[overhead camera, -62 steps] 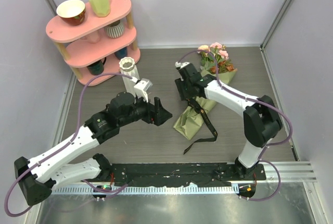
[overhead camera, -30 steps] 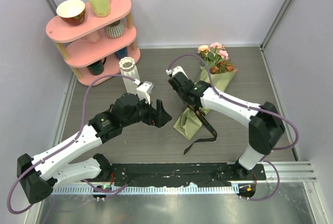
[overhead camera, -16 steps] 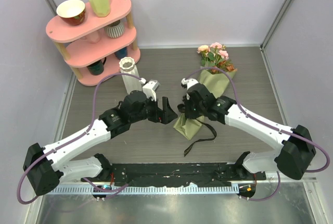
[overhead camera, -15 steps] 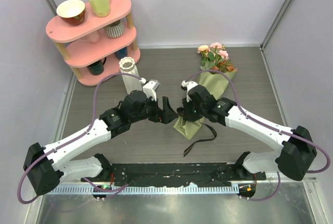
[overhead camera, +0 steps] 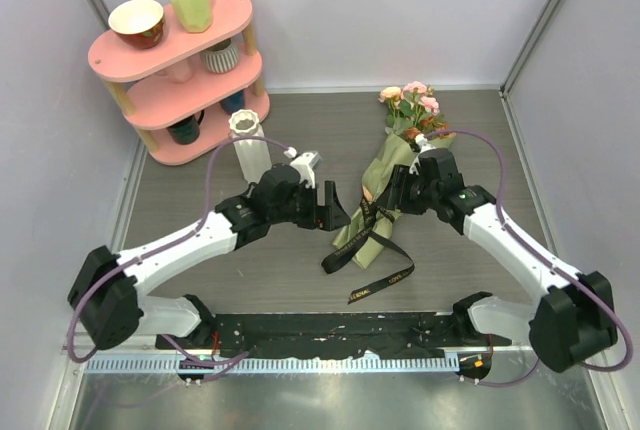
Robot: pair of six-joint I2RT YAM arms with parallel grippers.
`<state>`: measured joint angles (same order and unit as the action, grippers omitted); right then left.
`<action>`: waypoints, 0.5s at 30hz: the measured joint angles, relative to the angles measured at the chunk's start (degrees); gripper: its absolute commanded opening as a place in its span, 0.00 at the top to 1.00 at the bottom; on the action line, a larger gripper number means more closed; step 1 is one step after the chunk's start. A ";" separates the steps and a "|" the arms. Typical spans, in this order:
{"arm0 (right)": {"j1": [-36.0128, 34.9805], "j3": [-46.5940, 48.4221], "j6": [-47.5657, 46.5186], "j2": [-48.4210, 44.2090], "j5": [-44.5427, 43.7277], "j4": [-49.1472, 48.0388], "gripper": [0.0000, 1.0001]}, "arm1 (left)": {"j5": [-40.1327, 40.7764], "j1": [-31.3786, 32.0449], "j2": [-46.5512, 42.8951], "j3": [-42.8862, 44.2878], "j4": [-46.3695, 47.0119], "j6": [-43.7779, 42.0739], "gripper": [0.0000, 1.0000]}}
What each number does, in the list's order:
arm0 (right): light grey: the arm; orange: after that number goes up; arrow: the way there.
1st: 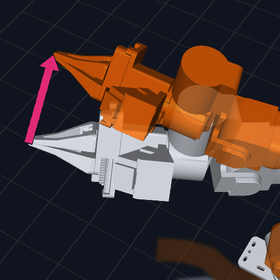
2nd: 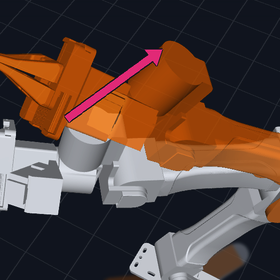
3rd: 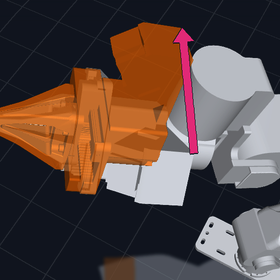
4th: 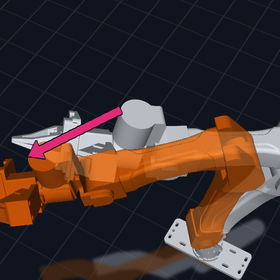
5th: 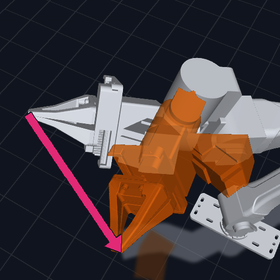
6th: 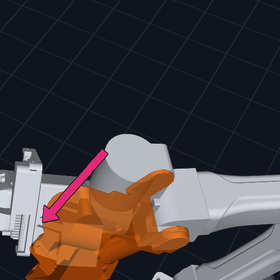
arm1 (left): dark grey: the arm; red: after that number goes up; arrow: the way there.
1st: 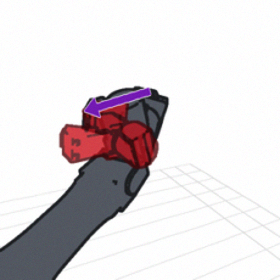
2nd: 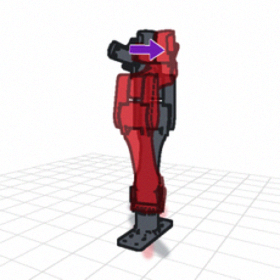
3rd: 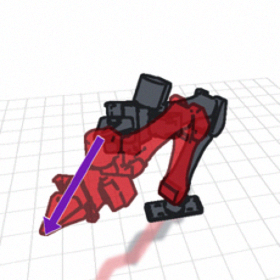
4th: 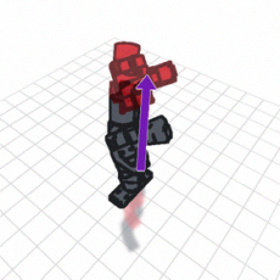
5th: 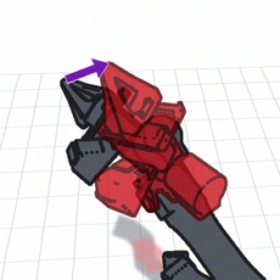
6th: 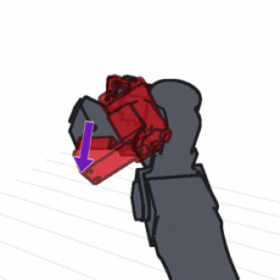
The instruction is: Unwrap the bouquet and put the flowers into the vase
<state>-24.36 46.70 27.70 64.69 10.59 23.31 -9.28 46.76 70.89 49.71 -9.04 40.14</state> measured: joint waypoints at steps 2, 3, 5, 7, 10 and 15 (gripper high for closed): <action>2.10 0.02 0.70 2.82 -0.11 -0.15 0.61 | -1.53 -0.02 4.00 1.55 0.20 -0.04 0.27; 2.62 0.02 1.03 4.57 -0.24 -0.17 0.66 | -2.32 -0.02 6.08 2.38 0.24 -0.04 0.29; 2.84 -0.02 1.18 7.02 -0.46 -0.48 0.73 | -3.56 -0.02 9.88 3.89 0.57 -0.04 0.36; 2.84 -0.09 1.16 8.44 -0.57 -1.70 0.76 | -4.39 -0.02 12.74 4.74 0.87 -0.04 0.42; 2.84 -0.09 0.85 10.10 -0.61 -3.98 0.76 | -5.22 -0.02 16.61 5.14 1.55 0.02 0.49; 2.84 -0.07 0.44 12.68 -0.31 -6.49 0.70 | -6.36 -0.02 20.81 5.25 2.10 -0.02 0.56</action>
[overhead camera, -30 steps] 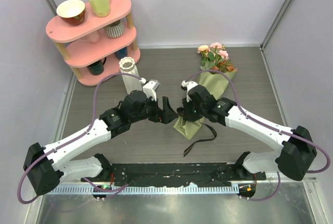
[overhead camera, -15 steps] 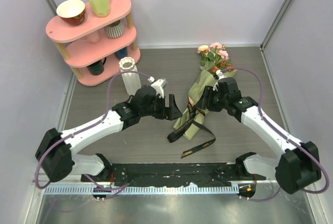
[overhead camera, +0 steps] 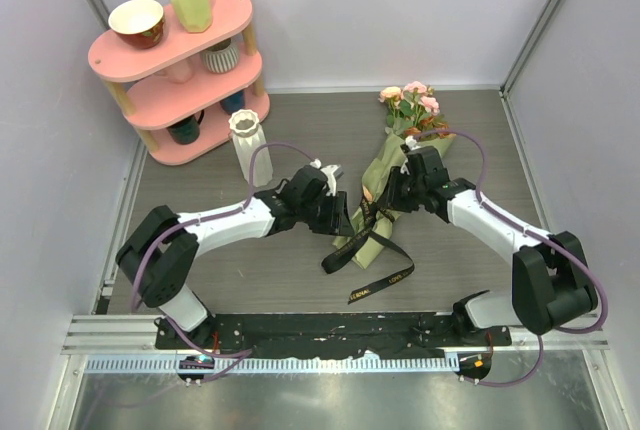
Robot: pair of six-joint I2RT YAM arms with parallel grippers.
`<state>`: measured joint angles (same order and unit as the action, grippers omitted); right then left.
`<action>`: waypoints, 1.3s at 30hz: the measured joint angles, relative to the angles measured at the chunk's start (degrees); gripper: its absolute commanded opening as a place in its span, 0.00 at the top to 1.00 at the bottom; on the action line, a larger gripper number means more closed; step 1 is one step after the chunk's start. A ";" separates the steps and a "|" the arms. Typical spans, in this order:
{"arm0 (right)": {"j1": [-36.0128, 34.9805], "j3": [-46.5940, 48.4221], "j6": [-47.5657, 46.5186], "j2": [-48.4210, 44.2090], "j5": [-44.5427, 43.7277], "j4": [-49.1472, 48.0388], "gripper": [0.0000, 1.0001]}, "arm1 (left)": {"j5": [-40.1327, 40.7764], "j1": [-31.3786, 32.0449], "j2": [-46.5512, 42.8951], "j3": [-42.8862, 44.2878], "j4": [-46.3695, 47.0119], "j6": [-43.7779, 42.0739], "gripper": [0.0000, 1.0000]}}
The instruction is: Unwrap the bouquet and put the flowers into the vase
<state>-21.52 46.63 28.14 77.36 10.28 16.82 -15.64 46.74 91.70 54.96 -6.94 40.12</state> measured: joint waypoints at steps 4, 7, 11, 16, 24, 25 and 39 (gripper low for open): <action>0.00 -0.11 -0.46 1.29 0.90 -0.09 0.69 | -0.68 0.02 0.76 -0.26 1.22 0.35 0.60; -0.26 -0.90 -0.57 1.31 2.56 -1.18 0.69 | -1.18 0.04 0.87 -0.85 2.93 0.96 0.64; -1.86 -1.16 -1.03 1.97 3.32 -1.40 0.87 | -1.77 0.37 1.53 -1.66 4.09 1.66 0.67; -3.45 -1.07 -2.03 3.06 1.64 0.31 0.84 | -2.27 0.74 1.95 -2.91 4.74 1.99 0.67; -4.26 1.84 -5.70 2.86 0.24 0.39 0.62 | -2.40 1.01 1.81 -4.57 6.51 2.99 0.65; -4.35 2.12 -6.27 2.89 0.33 -0.26 0.62 | -2.40 1.01 1.73 -4.76 6.69 3.02 0.65; -10.36 6.21 -9.68 8.15 -3.15 -0.57 0.99 | -2.36 1.03 0.66 -6.40 7.61 3.37 0.53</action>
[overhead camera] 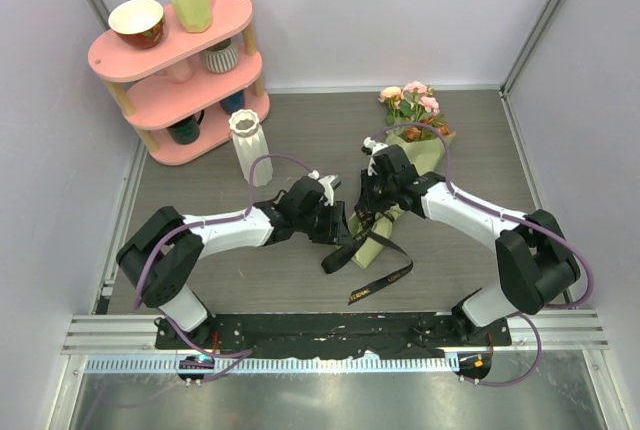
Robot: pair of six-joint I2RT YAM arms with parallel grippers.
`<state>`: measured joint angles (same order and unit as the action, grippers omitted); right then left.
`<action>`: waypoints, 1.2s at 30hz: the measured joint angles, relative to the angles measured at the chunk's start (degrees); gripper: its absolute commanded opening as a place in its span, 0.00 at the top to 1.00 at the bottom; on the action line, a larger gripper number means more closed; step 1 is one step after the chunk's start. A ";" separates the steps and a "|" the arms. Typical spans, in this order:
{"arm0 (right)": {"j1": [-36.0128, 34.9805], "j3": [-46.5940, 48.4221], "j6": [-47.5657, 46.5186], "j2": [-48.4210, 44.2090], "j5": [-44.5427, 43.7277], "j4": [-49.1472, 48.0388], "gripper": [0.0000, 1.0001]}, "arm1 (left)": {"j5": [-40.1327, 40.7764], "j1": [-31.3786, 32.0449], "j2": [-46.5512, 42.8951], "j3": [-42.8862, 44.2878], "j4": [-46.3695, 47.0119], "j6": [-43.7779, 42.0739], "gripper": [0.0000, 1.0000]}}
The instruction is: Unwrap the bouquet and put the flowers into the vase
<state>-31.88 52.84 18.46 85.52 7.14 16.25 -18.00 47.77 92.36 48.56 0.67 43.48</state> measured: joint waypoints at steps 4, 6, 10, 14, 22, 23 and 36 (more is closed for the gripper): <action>-0.76 1.75 -0.09 -0.39 -2.01 1.46 0.99 | 0.04 0.00 0.00 -0.09 0.44 0.00 0.52; -0.94 2.93 0.13 -1.07 -2.40 2.38 0.99 | 0.13 0.00 0.00 -0.13 0.83 0.02 0.48; -1.01 6.01 1.46 -3.50 -2.64 3.10 0.99 | 0.31 0.00 -0.07 -0.72 1.88 0.07 0.41; -1.01 9.38 4.09 -7.26 -1.95 1.95 0.99 | 0.37 0.00 -0.66 -1.97 2.62 0.22 0.32; -1.01 14.10 11.98 -10.56 6.51 -5.55 0.99 | 0.52 0.24 -12.83 -7.23 3.72 0.11 0.14; -1.05 14.08 13.55 -10.51 8.66 -7.17 0.99 | 1.07 0.24 -15.76 -7.91 3.76 -0.17 0.13; -12.24 4.50 31.85 -2.05 21.18 -29.79 0.76 | 12.55 0.26 -49.37 -12.81 -3.04 -2.69 0.15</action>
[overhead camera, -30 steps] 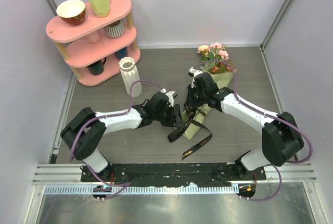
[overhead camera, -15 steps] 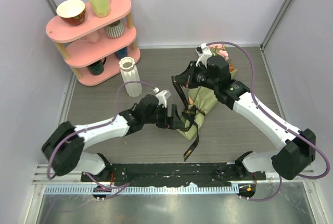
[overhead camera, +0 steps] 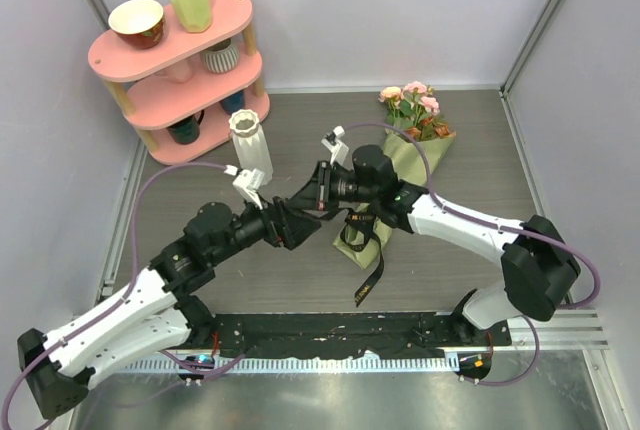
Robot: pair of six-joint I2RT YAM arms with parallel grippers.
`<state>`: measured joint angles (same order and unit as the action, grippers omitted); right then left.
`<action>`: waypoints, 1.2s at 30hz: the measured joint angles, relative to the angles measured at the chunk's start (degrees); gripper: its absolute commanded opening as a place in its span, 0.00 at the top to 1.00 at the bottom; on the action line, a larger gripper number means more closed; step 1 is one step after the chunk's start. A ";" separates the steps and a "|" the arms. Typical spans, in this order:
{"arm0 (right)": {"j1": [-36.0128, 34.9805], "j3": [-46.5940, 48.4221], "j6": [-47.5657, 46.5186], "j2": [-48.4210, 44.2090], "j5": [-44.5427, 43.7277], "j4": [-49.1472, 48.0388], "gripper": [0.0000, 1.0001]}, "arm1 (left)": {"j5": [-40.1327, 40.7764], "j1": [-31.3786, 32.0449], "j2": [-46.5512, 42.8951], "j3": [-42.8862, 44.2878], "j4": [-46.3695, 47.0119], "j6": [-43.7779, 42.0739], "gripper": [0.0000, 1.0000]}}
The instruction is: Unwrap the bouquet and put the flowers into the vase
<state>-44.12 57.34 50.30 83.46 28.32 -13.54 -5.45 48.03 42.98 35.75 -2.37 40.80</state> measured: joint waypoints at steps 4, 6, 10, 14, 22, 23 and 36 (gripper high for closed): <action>1.81 -3.23 -1.18 0.13 0.02 4.85 0.51 | 2.12 0.00 -3.54 -0.44 -1.70 -0.81 0.09; 4.59 -3.10 -4.59 -1.29 -3.10 10.51 0.50 | 2.73 0.00 -2.54 0.28 -2.43 -0.79 0.09; 16.22 -3.41 -10.58 -8.28 -10.14 22.58 0.59 | 1.36 0.00 8.07 6.43 -4.46 -0.52 0.17; 28.22 -7.78 -13.60 -13.84 -13.77 25.62 0.71 | -2.01 0.00 22.86 14.47 -5.03 -0.76 0.32; 26.95 -11.19 -16.11 -4.63 -11.52 25.94 0.73 | -4.81 0.00 41.88 20.35 -3.17 -1.11 0.37; 26.95 -11.58 -16.17 -4.02 -11.19 25.92 0.73 | -4.98 0.00 43.89 20.98 -3.19 -1.22 0.37; 26.91 -15.26 -15.43 -2.05 -7.39 19.78 0.75 | -5.35 -0.81 48.98 22.91 -2.95 -2.36 0.37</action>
<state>-17.21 42.09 34.87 81.41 20.93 6.24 -10.81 47.22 91.96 58.65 -5.32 38.44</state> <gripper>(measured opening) 0.260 0.628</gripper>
